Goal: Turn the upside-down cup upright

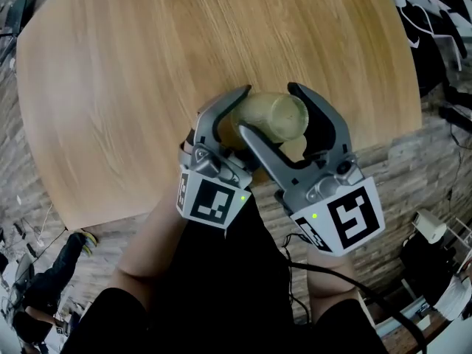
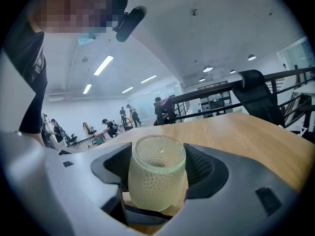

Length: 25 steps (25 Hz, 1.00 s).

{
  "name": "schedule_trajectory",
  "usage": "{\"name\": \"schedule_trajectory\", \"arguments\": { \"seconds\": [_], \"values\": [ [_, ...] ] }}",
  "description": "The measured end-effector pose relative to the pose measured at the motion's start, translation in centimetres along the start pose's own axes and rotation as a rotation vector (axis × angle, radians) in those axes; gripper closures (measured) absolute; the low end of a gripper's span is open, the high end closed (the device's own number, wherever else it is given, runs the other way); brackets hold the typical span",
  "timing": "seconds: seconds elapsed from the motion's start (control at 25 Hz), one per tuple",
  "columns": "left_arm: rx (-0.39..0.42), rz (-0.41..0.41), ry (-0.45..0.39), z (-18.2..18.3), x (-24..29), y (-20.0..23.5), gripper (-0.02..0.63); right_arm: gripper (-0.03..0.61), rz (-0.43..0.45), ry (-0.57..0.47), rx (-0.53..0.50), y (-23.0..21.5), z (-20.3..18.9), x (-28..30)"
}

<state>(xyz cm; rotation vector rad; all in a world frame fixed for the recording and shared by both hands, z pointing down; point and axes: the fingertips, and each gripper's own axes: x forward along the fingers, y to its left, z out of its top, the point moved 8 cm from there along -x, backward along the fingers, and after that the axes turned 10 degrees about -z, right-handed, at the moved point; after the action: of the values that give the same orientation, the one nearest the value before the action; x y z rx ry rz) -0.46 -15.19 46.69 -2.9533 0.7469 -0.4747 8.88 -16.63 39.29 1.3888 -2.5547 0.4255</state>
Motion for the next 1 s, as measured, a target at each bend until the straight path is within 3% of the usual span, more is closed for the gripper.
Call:
{"name": "schedule_trajectory", "arguments": {
  "seconds": [0.32,0.44,0.56,1.0],
  "values": [
    [0.011,-0.009,-0.037,0.7,-0.9,0.3,0.227,0.275,-0.088,-0.073,0.1,-1.7,0.1,-0.2],
    [0.014,-0.006,-0.049,1.1,-1.6,0.3,0.227,0.275,-0.162,-0.093,0.125,-2.6,0.1,-0.3],
    [0.025,-0.005,-0.059,1.6,-2.1,0.1,0.227,0.275,-0.217,-0.076,0.132,-3.9,-0.2,-0.2],
    [0.007,-0.021,-0.11,2.5,-4.3,-0.2,0.227,0.275,-0.294,0.011,0.157,-4.8,-3.2,0.4]
  ]
}}
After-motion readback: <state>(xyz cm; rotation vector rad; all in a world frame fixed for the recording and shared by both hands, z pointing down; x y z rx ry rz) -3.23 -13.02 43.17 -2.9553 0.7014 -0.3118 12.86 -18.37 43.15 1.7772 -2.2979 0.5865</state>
